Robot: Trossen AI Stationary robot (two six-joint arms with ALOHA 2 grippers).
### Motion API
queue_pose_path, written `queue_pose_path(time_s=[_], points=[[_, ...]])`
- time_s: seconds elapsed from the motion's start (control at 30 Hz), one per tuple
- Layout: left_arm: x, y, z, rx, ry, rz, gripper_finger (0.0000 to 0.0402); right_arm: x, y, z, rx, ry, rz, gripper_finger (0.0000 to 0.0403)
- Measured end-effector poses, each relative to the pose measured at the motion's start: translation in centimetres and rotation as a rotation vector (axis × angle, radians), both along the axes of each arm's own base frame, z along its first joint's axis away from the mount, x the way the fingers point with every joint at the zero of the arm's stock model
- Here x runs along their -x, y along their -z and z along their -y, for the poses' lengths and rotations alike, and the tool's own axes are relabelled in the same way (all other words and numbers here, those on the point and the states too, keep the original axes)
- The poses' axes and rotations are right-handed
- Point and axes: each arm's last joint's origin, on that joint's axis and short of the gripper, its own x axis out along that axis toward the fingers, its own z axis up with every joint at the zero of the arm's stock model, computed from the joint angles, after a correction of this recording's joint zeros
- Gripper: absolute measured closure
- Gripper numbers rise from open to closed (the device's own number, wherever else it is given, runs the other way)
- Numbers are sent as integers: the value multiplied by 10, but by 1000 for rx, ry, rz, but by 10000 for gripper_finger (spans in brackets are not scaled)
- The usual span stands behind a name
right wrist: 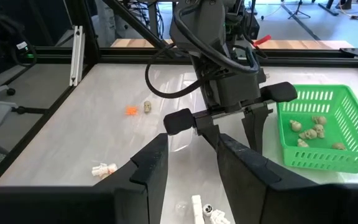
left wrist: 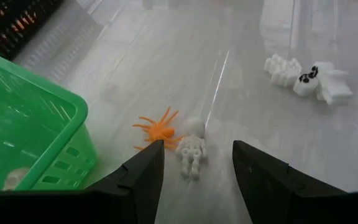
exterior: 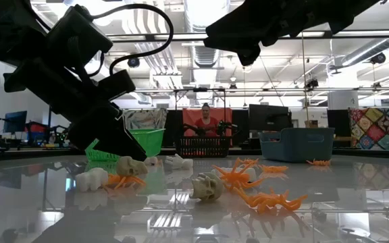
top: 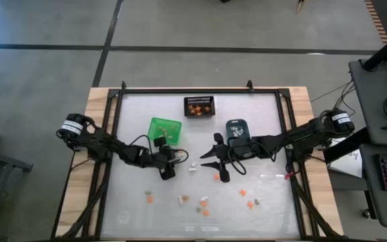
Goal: Sort Halloween decoration
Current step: Put the white skeleton toy into the blue bin
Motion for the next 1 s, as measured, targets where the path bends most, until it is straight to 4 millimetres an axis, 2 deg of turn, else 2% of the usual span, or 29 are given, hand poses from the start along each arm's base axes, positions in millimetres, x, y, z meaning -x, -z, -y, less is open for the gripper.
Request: queue_pose_path(time_s=[0.27, 0.43, 0.77, 1.0], points=[[0, -1, 0, 12, -9, 8, 228, 0, 0, 0, 0, 0, 0, 275], [-8, -7, 2, 16, -7, 30, 228, 0, 0, 0, 0, 0, 0, 275], [-6, -5, 2, -10, -7, -85, 228, 0, 0, 0, 0, 0, 0, 275], [-6, -5, 1, -16, -2, -87, 228, 0, 0, 0, 0, 0, 0, 275]])
